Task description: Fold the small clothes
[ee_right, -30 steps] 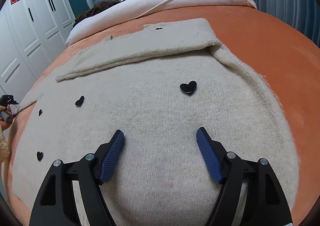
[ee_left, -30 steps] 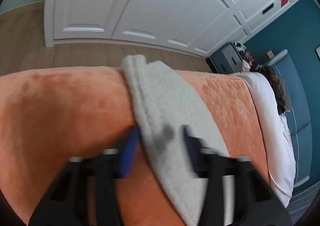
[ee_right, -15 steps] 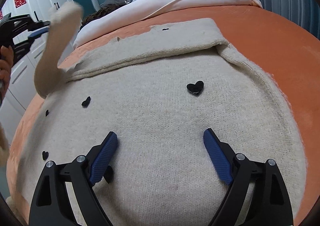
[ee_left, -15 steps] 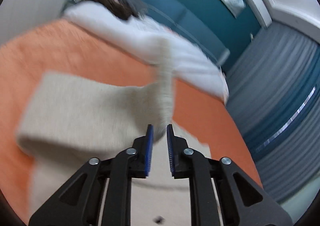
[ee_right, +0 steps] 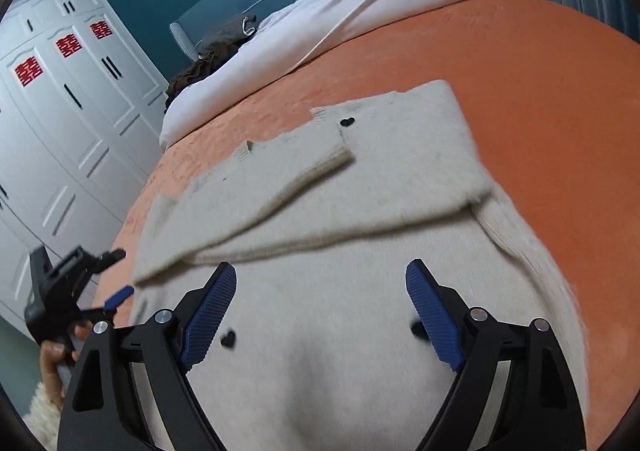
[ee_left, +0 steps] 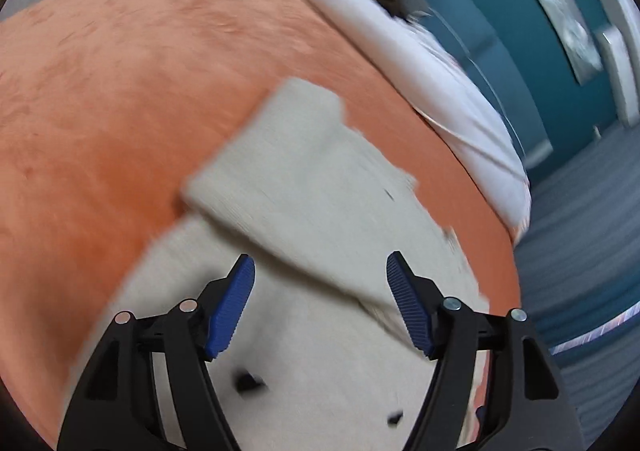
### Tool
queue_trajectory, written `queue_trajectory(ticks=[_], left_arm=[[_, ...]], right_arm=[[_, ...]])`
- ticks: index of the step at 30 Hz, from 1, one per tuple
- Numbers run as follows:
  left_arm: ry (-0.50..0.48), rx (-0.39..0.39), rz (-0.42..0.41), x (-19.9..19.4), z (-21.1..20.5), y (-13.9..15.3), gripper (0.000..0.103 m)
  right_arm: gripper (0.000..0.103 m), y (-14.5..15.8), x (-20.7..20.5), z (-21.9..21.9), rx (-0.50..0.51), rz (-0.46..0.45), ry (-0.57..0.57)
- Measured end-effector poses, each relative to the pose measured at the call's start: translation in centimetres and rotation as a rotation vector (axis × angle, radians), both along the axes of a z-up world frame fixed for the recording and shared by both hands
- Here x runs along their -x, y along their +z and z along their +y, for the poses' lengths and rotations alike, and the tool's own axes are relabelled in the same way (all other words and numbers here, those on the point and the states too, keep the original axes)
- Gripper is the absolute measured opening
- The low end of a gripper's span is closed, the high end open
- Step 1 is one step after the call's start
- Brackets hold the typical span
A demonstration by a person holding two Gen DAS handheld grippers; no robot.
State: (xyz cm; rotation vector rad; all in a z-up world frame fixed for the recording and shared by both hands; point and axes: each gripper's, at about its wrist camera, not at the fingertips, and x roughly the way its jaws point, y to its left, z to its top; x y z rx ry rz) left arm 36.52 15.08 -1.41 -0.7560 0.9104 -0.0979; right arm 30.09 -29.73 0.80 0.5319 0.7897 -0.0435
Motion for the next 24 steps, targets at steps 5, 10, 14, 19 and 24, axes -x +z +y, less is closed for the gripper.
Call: queue_trajectory(ticks=[5, 10, 14, 19, 24], left_arm=[[0.141, 0.203, 0.130, -3.1, 3.9, -3.1, 0.065], [0.113, 0.317, 0.138, -3.9, 3.1, -2.7, 0.028], [0.100, 0.337, 0.047, -4.6, 3.0, 0.2, 0.007], [0.054, 0.163, 0.063, -6.0, 2.1, -0.6, 0.007], [0.061, 0.081, 0.150, -4.7, 1.1, -4.4, 0.006]], right_arm=[[0.085, -2.6, -9.0, -2.1, -0.114, 0.091, -0.121], [0.040, -4.2, -13.3, -2.4, -0.171, 0.128, -0.227], [0.007, 1.3, -13.0, -2.0, -0.249, -0.092, -0.150], [0.006, 3.2, -9.3, -3.3, -0.031, -0.165, -0.184], [0.005, -2.9, -9.5, -5.1, -0.053, 0.046, -0.188]])
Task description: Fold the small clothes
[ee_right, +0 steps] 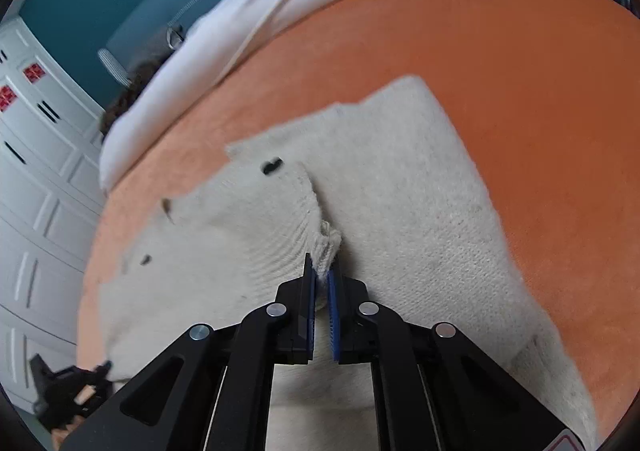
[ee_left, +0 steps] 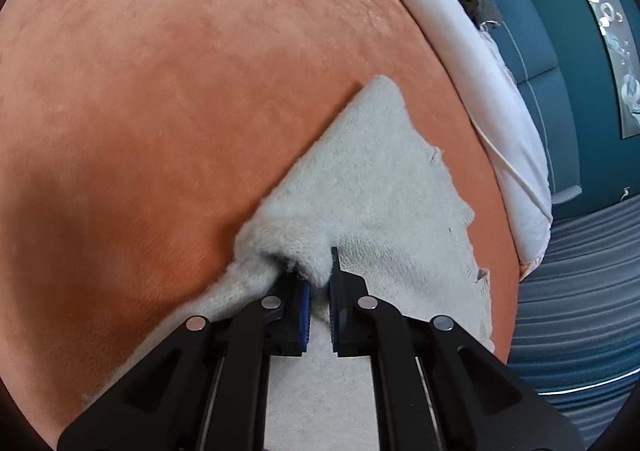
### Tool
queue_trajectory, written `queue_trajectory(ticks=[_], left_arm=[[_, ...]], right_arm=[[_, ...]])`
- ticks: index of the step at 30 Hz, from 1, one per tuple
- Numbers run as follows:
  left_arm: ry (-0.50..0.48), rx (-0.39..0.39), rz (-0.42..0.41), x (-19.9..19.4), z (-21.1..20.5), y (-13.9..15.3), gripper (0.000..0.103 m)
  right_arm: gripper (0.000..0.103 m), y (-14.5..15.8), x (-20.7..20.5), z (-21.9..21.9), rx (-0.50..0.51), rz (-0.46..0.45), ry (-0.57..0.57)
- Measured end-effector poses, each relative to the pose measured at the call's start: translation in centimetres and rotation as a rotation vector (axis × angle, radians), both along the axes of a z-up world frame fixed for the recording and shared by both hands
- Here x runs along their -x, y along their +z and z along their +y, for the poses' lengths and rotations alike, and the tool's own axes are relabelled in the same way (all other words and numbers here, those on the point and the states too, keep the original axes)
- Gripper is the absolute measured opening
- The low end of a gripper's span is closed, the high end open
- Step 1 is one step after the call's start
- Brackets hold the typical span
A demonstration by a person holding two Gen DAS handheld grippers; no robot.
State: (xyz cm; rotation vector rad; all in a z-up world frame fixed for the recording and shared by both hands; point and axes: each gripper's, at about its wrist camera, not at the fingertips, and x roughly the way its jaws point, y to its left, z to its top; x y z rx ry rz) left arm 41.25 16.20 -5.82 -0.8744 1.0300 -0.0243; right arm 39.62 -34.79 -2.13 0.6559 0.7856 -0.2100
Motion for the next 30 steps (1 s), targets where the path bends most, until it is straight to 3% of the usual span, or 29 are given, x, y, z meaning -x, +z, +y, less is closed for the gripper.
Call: queue_trajectory(ticks=[1, 2, 3, 5, 8, 9, 11, 13, 14, 15, 16, 17, 18, 19, 22, 25, 27, 29, 30], left_arm=[[-0.006, -0.023, -0.013, 0.1, -0.1, 0.2, 0.006], [-0.014, -0.041, -0.021, 0.1, -0.3, 0.3, 0.007], [-0.024, -0.055, -0.018, 0.0, -0.6, 0.2, 0.007], [-0.021, -0.071, -0.016, 0.1, -0.8, 0.3, 0.007], [-0.030, -0.091, -0.025, 0.0, -0.8, 0.5, 0.007], [-0.038, -0.103, -0.028, -0.1, -0.9, 0.5, 0.007], [-0.063, -0.131, -0.044, 0.4, -0.9, 0.1, 0.009], [-0.104, -0.168, -0.054, 0.9, -1.3, 1.0, 0.015], [-0.126, -0.191, -0.067, 1.5, -1.5, 1.8, 0.023], [-0.150, -0.224, -0.083, 2.6, -1.4, 2.7, 0.028], [-0.176, -0.252, -0.109, 4.3, -1.0, 3.7, 0.041], [-0.194, -0.267, -0.129, 6.1, -0.6, 4.4, 0.056], [-0.211, -0.288, -0.137, 8.3, 0.0, 4.9, 0.062], [-0.225, -0.318, -0.124, 10.7, 0.6, 5.1, 0.066], [-0.251, -0.306, -0.061, 18.1, 2.8, 4.1, 0.073], [-0.193, -0.190, 0.016, 25.2, 4.9, 1.6, 0.077], [-0.149, -0.176, -0.054, 28.4, 5.0, 1.9, 0.080], [-0.131, -0.148, -0.059, 29.5, 4.2, 2.0, 0.093], [-0.119, -0.121, -0.062, 29.6, 3.7, 1.9, 0.094]], right_arm=[[0.005, 1.4, 0.9, 0.0, -0.027, -0.079, 0.001], [0.005, 1.9, 1.3, 0.4, 0.015, -0.108, -0.003], [0.005, 1.1, 0.8, 0.5, 0.066, -0.058, -0.003], [0.005, -2.8, -0.8, 0.0, 0.035, 0.106, 0.019], [0.005, 0.5, 1.1, -0.5, -0.018, -0.066, 0.000], [0.005, 0.7, 1.1, -0.4, 0.023, -0.069, -0.003], [0.005, -2.5, -0.5, -0.5, 0.024, 0.115, 0.045], [0.008, -1.2, 0.9, -0.7, 0.039, 0.087, 0.051], [0.012, 0.5, 2.0, -0.7, 0.035, 0.084, 0.053], [0.018, 2.0, 3.7, -0.7, 0.045, 0.063, 0.057], [0.024, 3.6, 6.0, -0.5, 0.076, 0.048, 0.072], [0.043, 4.2, 8.1, -0.5, 0.108, 0.052, 0.085], [0.060, 4.6, 10.9, -0.6, 0.147, 0.066, 0.094], [0.064, 4.7, 13.6, -0.6, 0.182, 0.089, 0.097], [0.066, 2.7, 22.7, -0.4, 0.208, 0.192, 0.087], [0.067, -0.6, 30.9, -0.2, 0.110, 0.261, 0.053], [0.070, -1.8, 34.4, 0.7, 0.032, 0.222, 0.031], [0.078, -1.8, 35.0, 1.7, 0.015, 0.170, 0.023], [0.078, -2.0, 34.7, 2.1, -0.009, 0.154, 0.028]])
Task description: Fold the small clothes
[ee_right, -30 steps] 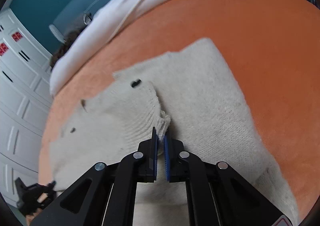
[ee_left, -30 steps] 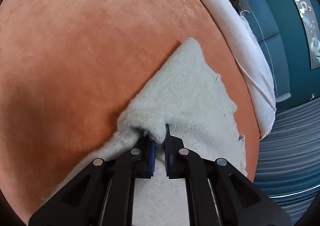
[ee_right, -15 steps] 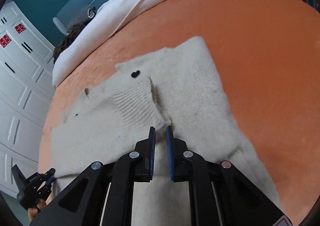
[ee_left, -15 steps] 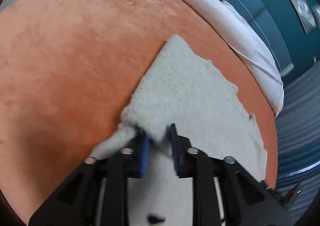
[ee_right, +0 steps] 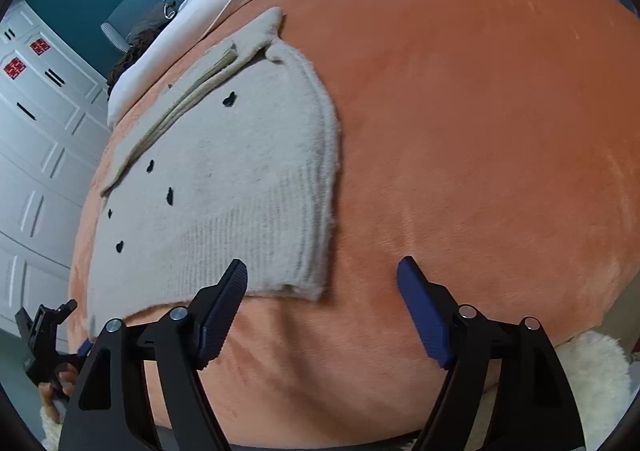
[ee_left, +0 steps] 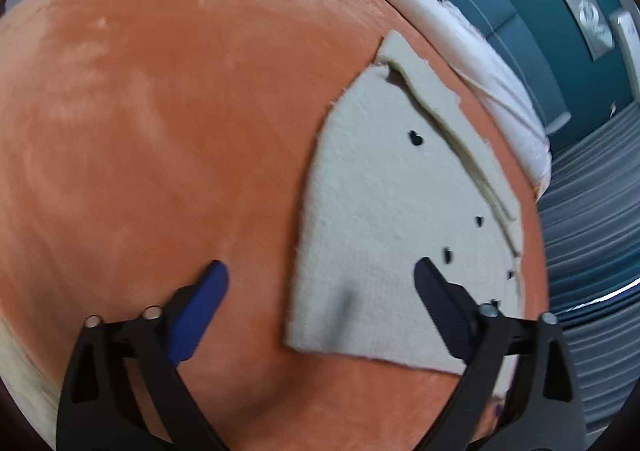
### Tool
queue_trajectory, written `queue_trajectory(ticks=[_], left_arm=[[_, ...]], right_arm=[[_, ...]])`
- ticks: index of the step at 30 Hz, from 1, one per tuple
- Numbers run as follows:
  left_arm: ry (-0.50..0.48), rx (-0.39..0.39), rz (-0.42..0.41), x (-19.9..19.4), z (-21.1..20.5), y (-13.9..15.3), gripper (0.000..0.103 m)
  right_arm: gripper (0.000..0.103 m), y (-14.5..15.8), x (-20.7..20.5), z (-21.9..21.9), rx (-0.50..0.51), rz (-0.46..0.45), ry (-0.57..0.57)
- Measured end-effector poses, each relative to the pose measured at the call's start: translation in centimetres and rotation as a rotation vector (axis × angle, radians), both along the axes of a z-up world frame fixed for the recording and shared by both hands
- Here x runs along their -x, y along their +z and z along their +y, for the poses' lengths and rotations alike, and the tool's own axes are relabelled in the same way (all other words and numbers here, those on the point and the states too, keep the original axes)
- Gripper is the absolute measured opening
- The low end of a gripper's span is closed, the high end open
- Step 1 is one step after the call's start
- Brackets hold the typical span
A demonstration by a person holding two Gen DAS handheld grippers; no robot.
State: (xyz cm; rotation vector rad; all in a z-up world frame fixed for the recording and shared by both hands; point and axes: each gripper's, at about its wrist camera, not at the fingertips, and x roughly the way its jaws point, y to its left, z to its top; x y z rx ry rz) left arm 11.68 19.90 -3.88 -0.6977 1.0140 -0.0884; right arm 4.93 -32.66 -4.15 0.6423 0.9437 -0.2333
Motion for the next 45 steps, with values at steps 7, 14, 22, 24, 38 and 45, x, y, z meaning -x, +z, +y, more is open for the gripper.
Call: queue_trajectory(ticks=[7, 14, 22, 24, 38, 45], left_arm=[[-0.173, -0.076, 0.061, -3.4, -4.4, 0.2, 0.010], [-0.181, -0.133, 0.042, -0.6, -2.7, 4.4, 0.007], [-0.336, -0.245, 0.072, 8.6, -2.5, 6.4, 0.006], [-0.390, -0.297, 0.103, 10.9, -2.8, 6.0, 0.007], [-0.500, -0.483, 0.162, 17.6, -4.5, 4.4, 0.007], [-0.497, -0.479, 0.177, 18.2, -4.2, 4.2, 0.007]], right_arm=[[0.069, -0.7, -4.4, 2.3, -0.064, -0.036, -0.026], [0.010, 3.2, -3.0, 2.1, -0.092, -0.065, 0.002], [0.009, 6.8, 4.6, 3.1, 0.013, 0.004, 0.131], [0.009, 6.2, 6.9, 3.7, 0.036, 0.057, 0.177], [0.010, 2.7, 11.5, 6.8, 0.129, 0.210, 0.309], [0.010, 2.7, 12.0, 6.6, 0.117, 0.207, 0.305]])
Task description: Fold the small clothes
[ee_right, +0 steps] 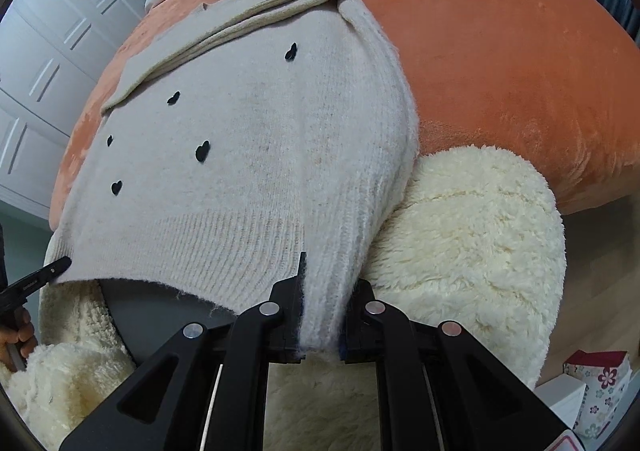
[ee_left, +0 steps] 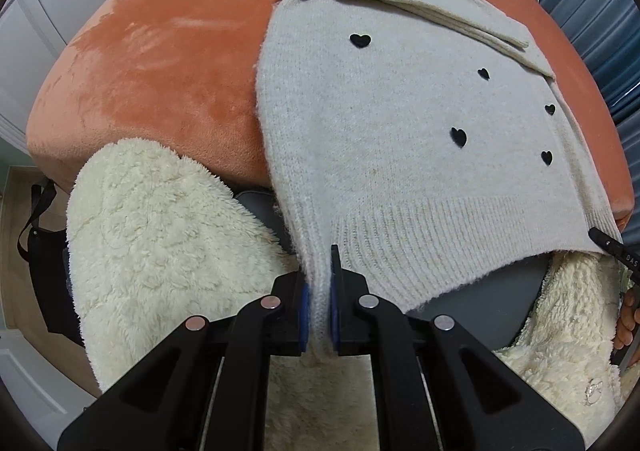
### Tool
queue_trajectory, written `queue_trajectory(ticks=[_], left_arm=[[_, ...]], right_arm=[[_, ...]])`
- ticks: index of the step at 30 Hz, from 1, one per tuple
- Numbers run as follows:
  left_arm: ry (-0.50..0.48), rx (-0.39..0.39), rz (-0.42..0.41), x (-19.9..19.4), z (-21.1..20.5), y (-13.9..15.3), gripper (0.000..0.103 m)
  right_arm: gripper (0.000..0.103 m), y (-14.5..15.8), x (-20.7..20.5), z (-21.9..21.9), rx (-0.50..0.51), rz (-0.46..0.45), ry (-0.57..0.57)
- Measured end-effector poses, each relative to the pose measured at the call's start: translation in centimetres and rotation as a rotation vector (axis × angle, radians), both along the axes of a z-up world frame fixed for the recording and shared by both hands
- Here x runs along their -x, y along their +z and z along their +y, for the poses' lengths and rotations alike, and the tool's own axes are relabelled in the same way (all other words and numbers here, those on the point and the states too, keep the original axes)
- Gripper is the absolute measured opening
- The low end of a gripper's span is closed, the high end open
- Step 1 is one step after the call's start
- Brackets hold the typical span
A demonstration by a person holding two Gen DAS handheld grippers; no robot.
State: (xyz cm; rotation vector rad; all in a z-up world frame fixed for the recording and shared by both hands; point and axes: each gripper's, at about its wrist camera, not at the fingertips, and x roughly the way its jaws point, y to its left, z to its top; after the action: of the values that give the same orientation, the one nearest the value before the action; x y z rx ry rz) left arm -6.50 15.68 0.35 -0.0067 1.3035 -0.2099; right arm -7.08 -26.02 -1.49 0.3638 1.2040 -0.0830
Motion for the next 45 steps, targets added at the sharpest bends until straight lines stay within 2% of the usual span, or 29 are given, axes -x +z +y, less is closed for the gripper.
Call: queue_trajectory(ticks=[3, 8, 10, 12, 14, 16, 18, 19, 20, 21, 22, 23, 24, 25, 26, 27, 28, 29, 31, 34, 37, 39, 40, 41, 42, 43, 44, 45], left_arm=[[-0.025, -0.001, 0.007, 1.0, 0.4, 0.8, 0.007], [-0.087, -0.012, 0.097, 4.7, 1.9, 1.9, 0.006], [-0.095, 0.002, 0.107, 6.2, 2.3, 3.4, 0.006], [-0.064, 0.056, 0.113, 6.3, 2.8, 5.3, 0.006], [-0.031, 0.131, 0.020, 4.2, 2.9, 8.7, 0.006], [-0.023, 0.195, -0.097, 0.4, 2.0, 11.7, 0.007], [-0.019, 0.204, -0.233, -4.2, 0.4, 13.4, 0.007], [-0.016, 0.205, -0.294, -7.0, -0.7, 13.6, 0.008], [-0.007, 0.217, -0.342, -9.7, -1.6, 13.3, 0.012], [0.008, 0.223, -0.375, -11.7, -2.2, 12.7, 0.015], [0.044, 0.220, -0.400, -14.2, -2.6, 11.4, 0.037], [0.084, 0.174, -0.420, -15.7, -2.7, 10.3, 0.062], [0.146, 0.102, -0.430, -16.8, -2.6, 9.1, 0.063], [0.175, 0.093, -0.422, -17.6, -2.2, 8.5, 0.063], [0.191, 0.130, -0.407, -17.9, -1.6, 7.8, 0.065], [0.216, 0.175, -0.396, -17.9, -0.9, 7.4, 0.068], [0.239, 0.205, -0.397, -17.9, -0.3, 7.1, 0.082], [0.266, 0.222, -0.407, -17.8, 0.2, 6.8, 0.089], [0.263, 0.240, -0.412, -18.4, 0.1, 5.9, 0.091], [0.215, 0.241, -0.343, -21.4, -1.8, 3.7, 0.091], [0.189, 0.277, -0.229, -24.1, -3.8, 0.7, 0.091], [0.162, 0.251, -0.193, -25.2, -5.3, -0.7, 0.087], [0.137, 0.232, -0.183, -25.7, -6.2, -1.2, 0.070], [0.102, 0.205, -0.168, -26.0, -7.0, -1.5, 0.039], [0.070, 0.174, -0.151, -26.4, -7.6, -1.9, 0.025], [0.048, 0.184, -0.146, -26.6, -7.8, -1.6, 0.012], [0.051, 0.196, -0.161, -26.7, -7.7, -0.8, 0.010], [0.053, 0.201, -0.188, -26.7, -7.5, 0.3, 0.010]], right_arm=[[0.009, 0.9, 1.1, -0.3, -0.028, 0.005, 0.012], [0.009, 2.9, 4.5, 0.5, -0.039, 0.069, 0.089], [0.009, 4.0, 5.9, 0.7, -0.069, 0.093, 0.112], [0.009, 5.8, 6.5, 0.7, -0.098, 0.089, 0.121], [0.009, 8.7, 5.0, -0.1, -0.113, 0.000, 0.108], [0.009, 11.9, 1.6, -1.1, -0.132, -0.144, 0.086], [0.012, 14.0, -3.5, -2.3, -0.139, -0.314, 0.046], [0.013, 14.0, -6.2, -2.9, -0.175, -0.384, 0.041], [0.014, 13.7, -8.5, -3.3, -0.194, -0.430, 0.033], [0.017, 12.8, -11.1, -3.8, -0.170, -0.488, -0.009], [0.030, 12.1, -12.9, -4.0, -0.126, -0.513, -0.054], [0.037, 11.1, -14.3, -4.1, -0.077, -0.520, -0.125], [0.038, 10.1, -15.1, -4.5, -0.045, -0.509, -0.214], [0.038, 9.5, -15.3, -4.7, -0.063, -0.507, -0.261], [0.042, 9.0, -15.2, -4.9, -0.111, -0.523, -0.291], [0.057, 8.5, -14.8, -5.0, -0.146, -0.545, -0.311], [0.063, 8.3, -14.6, -5.0, -0.134, -0.551, -0.318], [0.065, 7.9, -14.7, -4.8, -0.092, -0.547, -0.305], [0.065, 6.9, -15.8, -4.4, -0.011, -0.492, -0.251], [0.066, 5.0, -18.4, -4.2, 0.055, -0.415, -0.205], [0.067, 2.7, -20.3, -4.4, 0.079, -0.337, -0.183], [0.067, 1.4, -21.6, -4.0, 0.113, -0.292, -0.172], [0.067, 0.7, -22.4, -3.8, 0.134, -0.268, -0.152], [0.061, 0.2, -22.8, -3.6, 0.152, -0.248, -0.136], [0.041, -0.2, -23.4, -3.3, 0.177, -0.220, -0.117], [0.022, -0.4, -23.9, -3.3, 0.194, -0.201, -0.102], [0.007, -0.4, -24.2, -3.3, 0.184, -0.183, -0.079], [0.006, 0.2, -24.1, -3.7, 0.147, -0.201, -0.078]])
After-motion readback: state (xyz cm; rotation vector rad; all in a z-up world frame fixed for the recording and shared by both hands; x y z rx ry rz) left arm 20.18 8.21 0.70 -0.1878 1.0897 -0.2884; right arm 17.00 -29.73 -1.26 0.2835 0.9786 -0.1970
